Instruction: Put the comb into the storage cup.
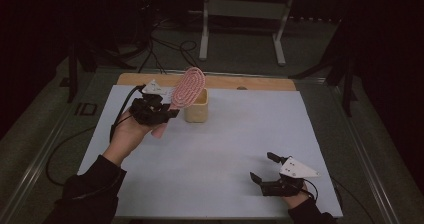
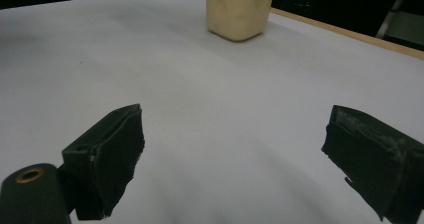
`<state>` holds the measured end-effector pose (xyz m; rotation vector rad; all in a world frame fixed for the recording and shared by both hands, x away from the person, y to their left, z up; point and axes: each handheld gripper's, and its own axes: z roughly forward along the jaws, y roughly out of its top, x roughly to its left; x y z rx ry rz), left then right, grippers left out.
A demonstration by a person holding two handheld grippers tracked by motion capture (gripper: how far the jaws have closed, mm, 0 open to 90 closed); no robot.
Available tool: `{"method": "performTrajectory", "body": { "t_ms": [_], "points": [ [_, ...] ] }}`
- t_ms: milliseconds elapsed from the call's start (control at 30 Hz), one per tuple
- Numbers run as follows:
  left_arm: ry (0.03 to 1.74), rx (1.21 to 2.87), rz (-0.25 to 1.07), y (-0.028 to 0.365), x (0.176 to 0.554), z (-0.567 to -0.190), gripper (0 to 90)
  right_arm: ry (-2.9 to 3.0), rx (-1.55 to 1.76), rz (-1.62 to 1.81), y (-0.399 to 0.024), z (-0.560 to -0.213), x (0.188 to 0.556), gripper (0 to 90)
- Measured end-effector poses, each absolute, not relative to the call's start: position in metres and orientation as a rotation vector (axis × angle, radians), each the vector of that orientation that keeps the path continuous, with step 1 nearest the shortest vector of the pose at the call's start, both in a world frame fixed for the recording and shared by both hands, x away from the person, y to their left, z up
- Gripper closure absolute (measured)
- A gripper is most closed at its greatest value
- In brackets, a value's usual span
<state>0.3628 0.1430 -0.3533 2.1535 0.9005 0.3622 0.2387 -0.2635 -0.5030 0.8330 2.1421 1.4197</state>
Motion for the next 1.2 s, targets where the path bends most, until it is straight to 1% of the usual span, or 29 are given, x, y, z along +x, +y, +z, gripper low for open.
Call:
{"method": "performTrajectory", "body": {
  "t_ms": [467,633,700,733,800,933,1033,1200],
  "points": [
    [0.865,2.101,0.407,0.119,0.381,-0.348,70.3,2.137,0.837,1.426,-0.264,-0.503,0.238,9.0],
    [0.861,2.057,0.413,0.113,0.388,-0.343,70.3,2.140,0.833,1.423,-0.264,-0.503,0.238,9.0],
    [0.859,2.037,0.445,0.111,0.389,-0.342,70.3,2.138,0.837,1.428,-0.264,-0.503,0.239,9.0],
    [0.854,2.023,0.425,0.110,0.390,-0.341,70.3,2.139,0.839,1.428,-0.264,-0.503,0.238,9.0],
    [0.848,2.004,0.450,0.107,0.392,-0.339,70.3,2.140,0.837,1.424,-0.264,-0.503,0.238,9.0],
    [0.842,1.971,0.433,0.103,0.397,-0.336,70.3,2.141,0.834,1.426,-0.264,-0.503,0.239,9.0],
    [0.833,1.958,0.446,0.100,0.402,-0.332,70.2,2.139,0.833,1.427,-0.264,-0.503,0.239,9.0],
    [0.839,1.880,0.435,0.100,0.409,-0.326,70.2,2.141,0.833,1.428,-0.264,-0.503,0.238,9.0]
  ]
}}
